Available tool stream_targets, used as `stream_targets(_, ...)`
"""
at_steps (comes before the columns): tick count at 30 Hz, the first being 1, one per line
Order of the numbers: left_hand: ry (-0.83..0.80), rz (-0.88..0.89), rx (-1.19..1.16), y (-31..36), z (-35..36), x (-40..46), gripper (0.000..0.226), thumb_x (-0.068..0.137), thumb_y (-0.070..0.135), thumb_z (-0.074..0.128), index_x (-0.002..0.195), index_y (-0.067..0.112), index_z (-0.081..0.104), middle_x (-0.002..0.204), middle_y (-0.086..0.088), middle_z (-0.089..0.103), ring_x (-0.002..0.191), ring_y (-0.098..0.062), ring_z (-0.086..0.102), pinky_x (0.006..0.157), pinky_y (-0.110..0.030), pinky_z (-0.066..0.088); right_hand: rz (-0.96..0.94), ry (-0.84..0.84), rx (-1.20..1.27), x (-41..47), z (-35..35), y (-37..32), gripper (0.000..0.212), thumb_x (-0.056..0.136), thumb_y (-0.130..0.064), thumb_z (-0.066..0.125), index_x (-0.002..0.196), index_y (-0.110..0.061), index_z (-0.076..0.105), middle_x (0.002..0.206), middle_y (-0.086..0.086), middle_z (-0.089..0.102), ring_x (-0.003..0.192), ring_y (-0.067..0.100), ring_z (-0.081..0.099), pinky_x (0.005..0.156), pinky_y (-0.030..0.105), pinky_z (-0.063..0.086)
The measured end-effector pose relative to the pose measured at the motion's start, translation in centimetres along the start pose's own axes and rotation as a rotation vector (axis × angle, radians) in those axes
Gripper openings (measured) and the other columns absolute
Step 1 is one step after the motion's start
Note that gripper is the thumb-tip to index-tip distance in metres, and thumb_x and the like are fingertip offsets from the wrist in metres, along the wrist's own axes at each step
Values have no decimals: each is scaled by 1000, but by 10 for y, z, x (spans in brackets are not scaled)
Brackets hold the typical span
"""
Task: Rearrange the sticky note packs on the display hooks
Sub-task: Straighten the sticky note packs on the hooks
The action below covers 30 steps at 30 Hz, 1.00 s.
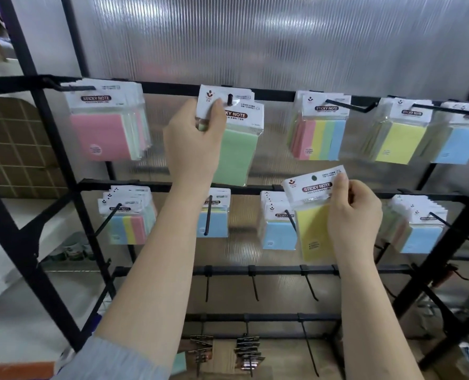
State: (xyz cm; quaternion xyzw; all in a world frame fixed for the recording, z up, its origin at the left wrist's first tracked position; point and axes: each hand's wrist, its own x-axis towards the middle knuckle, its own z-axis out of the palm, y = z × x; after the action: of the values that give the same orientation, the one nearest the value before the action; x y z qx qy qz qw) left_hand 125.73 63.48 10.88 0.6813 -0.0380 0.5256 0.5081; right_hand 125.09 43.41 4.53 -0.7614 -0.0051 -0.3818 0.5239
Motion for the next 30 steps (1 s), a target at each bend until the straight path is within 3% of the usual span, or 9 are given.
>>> stream_targets(3, -37, -18, 39, -8, 2, 4, 30, 92, 34, 56, 76, 8, 56, 56, 14, 47, 49, 2, 43, 47, -12, 28, 5, 1, 5, -1, 2, -1, 49, 100, -31, 43, 56, -18, 25, 51, -7, 27, 44, 4, 32, 44, 17, 27)
stream_targets(7, -81, -52, 64, -23, 8, 20, 47, 91, 38, 57, 76, -6, 55, 63, -3, 45, 58, -10, 32, 49, -20, 23, -14, 7, 11, -2, 4, -4, 49, 100, -28, 43, 56, -19, 25, 50, -7, 26, 44, 2, 33, 46, 15, 28)
stream_targets(11, -96, -126, 57, -34, 17, 36, 38, 88, 33, 64, 69, 1, 54, 60, 6, 40, 55, -5, 31, 51, -18, 24, -16, 14, 13, -3, 4, -7, 49, 100, -27, 43, 56, -19, 25, 51, -7, 25, 44, 2, 33, 45, 14, 29)
stream_targets(14, -86, -139, 78, -37, 23, 43, 43, 86, 29, 66, 57, 18, 35, 54, 12, 34, 49, -4, 28, 45, -16, 22, -14, 17, 12, -3, 4, -9, 49, 100, -28, 43, 56, -18, 24, 51, -6, 26, 44, 2, 33, 45, 15, 28)
stream_targets(19, -76, -169, 134, -41, 29, 49, 44, 85, 31, 65, 59, 19, 31, 58, 10, 36, 53, -4, 29, 46, -19, 22, -19, 26, 2, -4, 1, -11, 49, 100, -27, 43, 56, -16, 25, 52, -6, 26, 44, 3, 32, 46, 16, 29)
stream_targets(24, -10, -165, 58, -43, 29, 41, 21, 82, 28, 69, 84, 11, 56, 82, 0, 56, 72, -11, 47, 57, -16, 32, -16, 38, 9, -5, -3, -12, 48, 100, -28, 42, 57, -16, 25, 52, -6, 26, 45, 4, 31, 46, 17, 27)
stream_targets(27, 48, -174, 43, -46, 25, 29, 34, 78, 30, 74, 103, 15, 55, 97, 2, 57, 82, -10, 52, 64, -11, 38, -8, 64, 11, -7, -5, -11, 48, 100, -29, 44, 57, -16, 26, 53, -6, 26, 45, 5, 31, 46, 17, 27)
stream_targets(30, 98, -183, 91, -54, 15, 13, 39, 79, 33, 73, 108, 16, 55, 97, 6, 55, 85, -9, 51, 62, -8, 35, 14, 82, 18, -10, -5, -10, 48, 99, -31, 46, 57, -17, 28, 52, -7, 27, 45, 4, 30, 45, 16, 26)
